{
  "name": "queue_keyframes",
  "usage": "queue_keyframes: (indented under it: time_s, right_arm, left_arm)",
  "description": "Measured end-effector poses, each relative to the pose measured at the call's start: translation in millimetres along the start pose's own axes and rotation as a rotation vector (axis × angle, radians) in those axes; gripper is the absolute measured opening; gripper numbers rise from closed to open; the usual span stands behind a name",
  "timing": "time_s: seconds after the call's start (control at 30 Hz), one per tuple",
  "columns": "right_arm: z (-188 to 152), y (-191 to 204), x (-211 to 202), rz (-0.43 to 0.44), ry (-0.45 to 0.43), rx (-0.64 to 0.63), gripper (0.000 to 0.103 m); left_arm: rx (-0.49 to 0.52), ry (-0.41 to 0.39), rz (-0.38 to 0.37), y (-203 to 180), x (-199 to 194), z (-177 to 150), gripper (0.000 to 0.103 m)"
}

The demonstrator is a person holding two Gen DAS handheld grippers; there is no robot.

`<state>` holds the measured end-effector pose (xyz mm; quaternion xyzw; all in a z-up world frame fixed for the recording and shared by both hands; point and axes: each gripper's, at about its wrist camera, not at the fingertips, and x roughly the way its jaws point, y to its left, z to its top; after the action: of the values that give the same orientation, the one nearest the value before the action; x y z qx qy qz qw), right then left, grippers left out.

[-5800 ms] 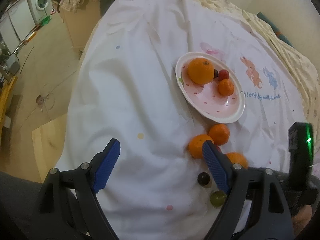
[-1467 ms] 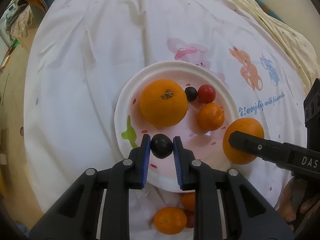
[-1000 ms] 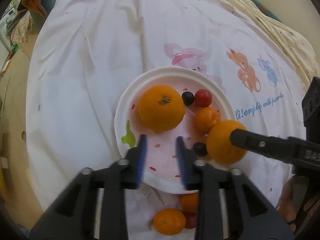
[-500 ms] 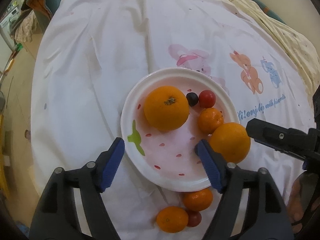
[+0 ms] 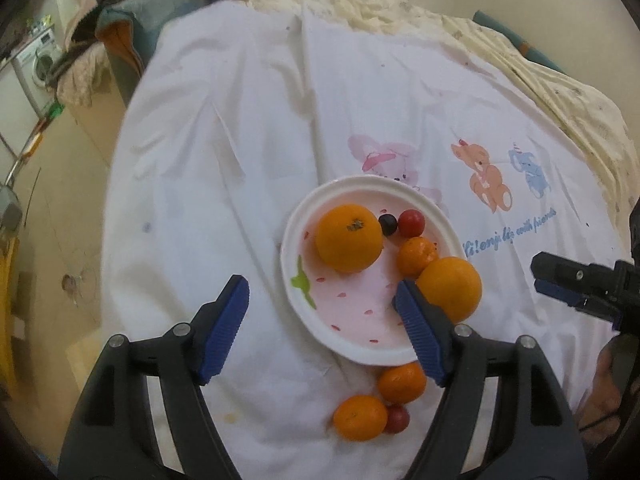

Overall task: Organize fruits
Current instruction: 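Withdraw both grippers from the plate toward the remaining fruit, then grasp a tangerine with the left gripper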

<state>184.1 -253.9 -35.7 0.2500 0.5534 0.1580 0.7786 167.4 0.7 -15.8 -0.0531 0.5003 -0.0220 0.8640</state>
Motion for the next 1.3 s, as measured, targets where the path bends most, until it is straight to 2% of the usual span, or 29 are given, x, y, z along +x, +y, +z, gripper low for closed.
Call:
queue_keyframes:
  time_s: [0.17,0.47,0.67,0.8,0.87,0.97,1.13,1.17,1.2,1.3]
  right_arm:
    - [-10,-5,-20,-0.01,-0.034,0.0,0.08]
    - [-39,-20,-31,-0.031,-0.011,0.03,0.08]
    - [-62,-30,-26,-0.022,0.016,0.079,0.08]
    - [-79,-47,-9,-0.047,0.062,0.127,0.08]
    - [-80,-52,-1,-0.026,0.099,0.173,0.08]
    - [-77,-46,0,-0.045,0.081,0.139,0.08]
    - [-78,-44,9,-0.058,0.099,0.121,0.08]
    - [-78,-43,9,-0.063,0.098,0.113,0.08]
    - [-78,-43,8,-0.065,0.096,0.109,0.08]
    - [-79,-44,9,-0.071,0.099,0.102,0.08]
  left_arm:
    - [-0.052,-0.038,0.049,17,-24,-13,0.073]
    - [-0.166,0.06,0.0,31,-26,-58,0.073]
    - [-0.122,0.146,-0.033,15,-9,-78,0.073]
    - [-0.102,0.248,-0.046,5,14,-91,0.073]
    - [-0.125,0.266,-0.07,3,22,-95,0.073]
    - [-0.153,0.283,-0.104,0,33,-99,0.073]
    - [-0.186,0.316,-0.15,-7,51,-103,0.071]
    - [-0.192,0.308,-0.146,-7,53,-103,0.066]
    - [-0.192,0.3,-0.13,-7,54,-103,0.055]
    - [-0.176,0.293,-0.142,-11,55,-102,0.04]
